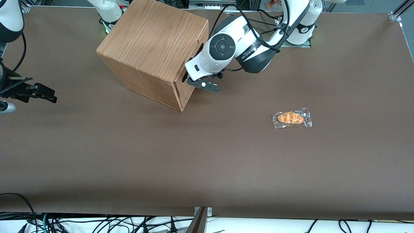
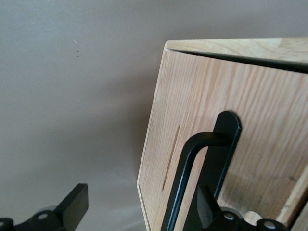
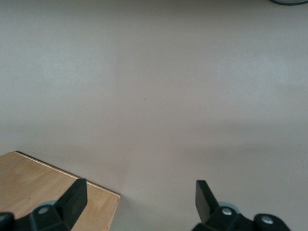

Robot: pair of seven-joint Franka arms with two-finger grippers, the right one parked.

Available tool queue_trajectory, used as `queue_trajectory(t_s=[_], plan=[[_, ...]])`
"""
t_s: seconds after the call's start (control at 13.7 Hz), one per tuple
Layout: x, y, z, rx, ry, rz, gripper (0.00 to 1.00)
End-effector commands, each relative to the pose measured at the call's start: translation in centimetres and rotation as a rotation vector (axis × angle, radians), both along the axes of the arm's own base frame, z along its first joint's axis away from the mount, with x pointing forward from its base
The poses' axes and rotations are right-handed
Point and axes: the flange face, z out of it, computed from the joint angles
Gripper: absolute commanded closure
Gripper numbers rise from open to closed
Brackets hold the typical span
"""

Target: Open top drawer with left arm

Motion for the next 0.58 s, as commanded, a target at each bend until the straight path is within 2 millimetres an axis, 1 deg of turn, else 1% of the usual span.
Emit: queue_trajectory(t_s=[0.0,0.22,0.51], plan=[[-0.24,-0.81,-0.15,-0.026,0.005,0.004,0.0],[-0.26,-0.77,-0.22,-0.027,0.004,-0.007,0.0],[-0.35,-0.61,-0.85,-0.015,0.008,-0.011,0.0]])
